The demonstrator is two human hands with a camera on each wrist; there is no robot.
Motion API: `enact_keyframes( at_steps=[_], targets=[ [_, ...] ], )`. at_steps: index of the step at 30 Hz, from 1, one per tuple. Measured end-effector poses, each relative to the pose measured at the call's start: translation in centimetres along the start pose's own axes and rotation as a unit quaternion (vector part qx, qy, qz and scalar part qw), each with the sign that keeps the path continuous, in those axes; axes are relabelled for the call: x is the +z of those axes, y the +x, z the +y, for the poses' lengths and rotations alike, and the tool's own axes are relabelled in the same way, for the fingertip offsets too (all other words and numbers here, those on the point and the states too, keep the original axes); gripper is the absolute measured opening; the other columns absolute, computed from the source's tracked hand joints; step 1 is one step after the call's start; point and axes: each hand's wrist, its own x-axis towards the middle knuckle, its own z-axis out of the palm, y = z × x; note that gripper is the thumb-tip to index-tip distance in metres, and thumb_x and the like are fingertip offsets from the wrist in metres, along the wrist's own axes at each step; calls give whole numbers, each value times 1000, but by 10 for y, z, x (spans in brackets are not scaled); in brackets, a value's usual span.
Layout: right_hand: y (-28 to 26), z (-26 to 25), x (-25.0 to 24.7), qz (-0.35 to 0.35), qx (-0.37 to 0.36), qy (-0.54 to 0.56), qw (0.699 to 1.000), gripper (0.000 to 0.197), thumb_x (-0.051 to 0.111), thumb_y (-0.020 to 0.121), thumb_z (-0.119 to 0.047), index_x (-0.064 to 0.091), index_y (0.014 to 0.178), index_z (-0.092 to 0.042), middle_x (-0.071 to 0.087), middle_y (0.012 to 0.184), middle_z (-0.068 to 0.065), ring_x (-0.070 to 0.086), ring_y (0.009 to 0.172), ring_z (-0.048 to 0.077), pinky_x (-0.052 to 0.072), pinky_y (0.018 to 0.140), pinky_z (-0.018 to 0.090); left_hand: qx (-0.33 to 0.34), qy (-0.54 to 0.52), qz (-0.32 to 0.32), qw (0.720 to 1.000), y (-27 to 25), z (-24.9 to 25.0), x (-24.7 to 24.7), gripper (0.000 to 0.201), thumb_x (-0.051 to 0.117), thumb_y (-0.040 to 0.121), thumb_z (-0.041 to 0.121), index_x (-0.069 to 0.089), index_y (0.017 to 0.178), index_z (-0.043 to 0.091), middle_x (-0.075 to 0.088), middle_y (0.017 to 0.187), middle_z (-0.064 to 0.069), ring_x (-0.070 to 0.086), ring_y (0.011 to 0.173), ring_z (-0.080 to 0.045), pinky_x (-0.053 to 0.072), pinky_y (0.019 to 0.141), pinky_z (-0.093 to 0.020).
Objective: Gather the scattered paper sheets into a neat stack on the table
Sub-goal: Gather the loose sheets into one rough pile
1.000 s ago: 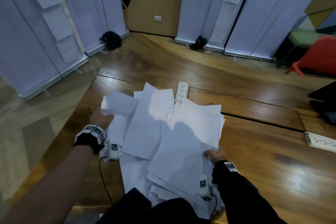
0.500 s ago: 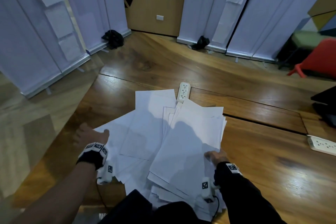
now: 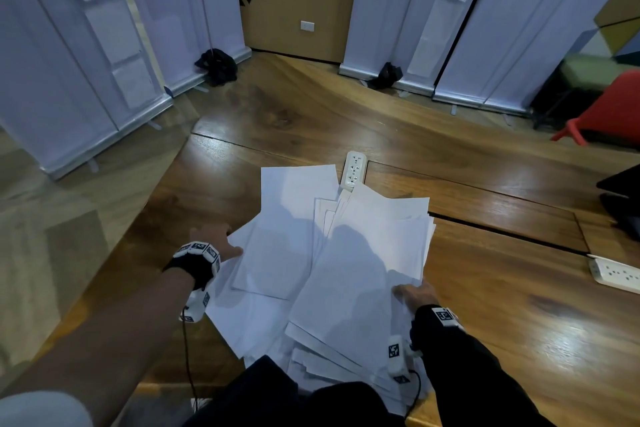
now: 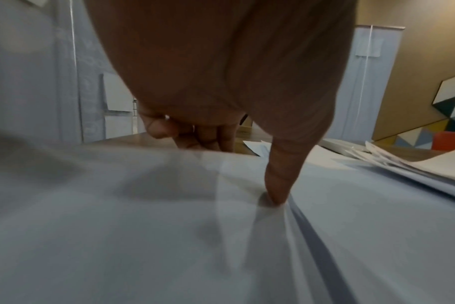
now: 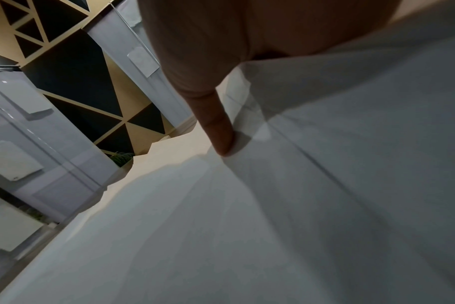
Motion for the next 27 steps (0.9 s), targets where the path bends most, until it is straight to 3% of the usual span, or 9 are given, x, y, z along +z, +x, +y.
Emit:
enact_keyframes(
  at_steps=[2, 7, 10, 12, 14, 18, 20, 23, 27],
  targets=[
    [1, 1, 0, -4, -3, -1, 1000, 51, 67, 75, -2, 54, 124, -1, 66, 100, 19, 66, 94, 38, 55, 86, 43, -14, -50, -35, 998, -3, 3, 3, 63, 62, 80, 50, 53, 132, 15, 58, 133, -9, 54, 121, -29, 41, 101, -37],
    [-1, 0, 0, -10, -5, 2, 1000, 48, 66, 77, -2, 54, 123, -1, 66, 104, 21, 65, 96, 39, 54, 88, 46, -7, -160, -72, 984, -11, 23, 9, 39, 39, 99, 22, 49, 132, 5, 46, 143, -19, 44, 129, -32, 34, 105, -32],
    [-1, 0, -1, -11, -4, 0, 1000, 49, 65, 77, -2, 54, 125, -1, 65, 104, 20, 64, 97, 39, 54, 87, 42, -16, -220, -99, 970, -19, 36, 12, 51, 48, 95, 23, 39, 142, 7, 38, 150, -13, 38, 137, -31, 32, 108, -34],
    [1, 1, 0, -11, 1, 3, 1000, 50, 66, 76, -3, 54, 125, 0, 66, 106, 20, 65, 97, 39, 54, 88, 44, 1, -240, -102, 966, -20, 36, 10, 45, 49, 93, 16, 46, 136, 5, 46, 144, -14, 44, 130, -31, 35, 103, -33],
    [1, 1, 0, -13, 3, 2, 1000, 49, 67, 77, -3, 54, 123, 0, 66, 105, 19, 64, 97, 38, 54, 87, 42, 4, -261, -88, 961, -17, 28, 9, 40, 49, 92, 12, 51, 130, 1, 52, 138, -16, 50, 123, -33, 37, 98, -34],
    [1, -1, 1, -12, -1, 5, 1000, 48, 66, 77, -1, 55, 124, -1, 64, 101, 15, 64, 95, 36, 52, 82, 37, -26, -313, -58, 948, -15, 10, 14, 41, 47, 91, 8, 49, 131, 0, 52, 138, -18, 52, 120, -35, 40, 101, -40],
    [1, 0, 1, -15, 1, 9, 1000, 51, 66, 76, -1, 55, 126, -1, 65, 101, 16, 65, 97, 37, 53, 82, 37, -34, -335, -63, 940, -17, 11, 22, 37, 56, 87, 12, 55, 123, 3, 59, 130, -17, 58, 109, -33, 46, 94, -40],
    [-1, -1, -2, -26, 5, 9, 1000, 51, 66, 76, -3, 55, 126, -4, 66, 102, 17, 65, 95, 37, 53, 79, 36, -27, -312, -62, 948, -24, 21, 28, 48, 69, 82, 23, 56, 126, 7, 61, 128, -13, 59, 113, -32, 45, 87, -33],
    [-3, -2, -4, -38, 5, 13, 999, 52, 68, 70, -8, 56, 121, -6, 69, 100, 15, 66, 91, 34, 55, 79, 39, 24, -248, 58, 967, -23, 25, -18, 49, 69, 80, 19, 56, 125, 3, 60, 130, -18, 57, 117, -33, 43, 98, -36]
  ],
)
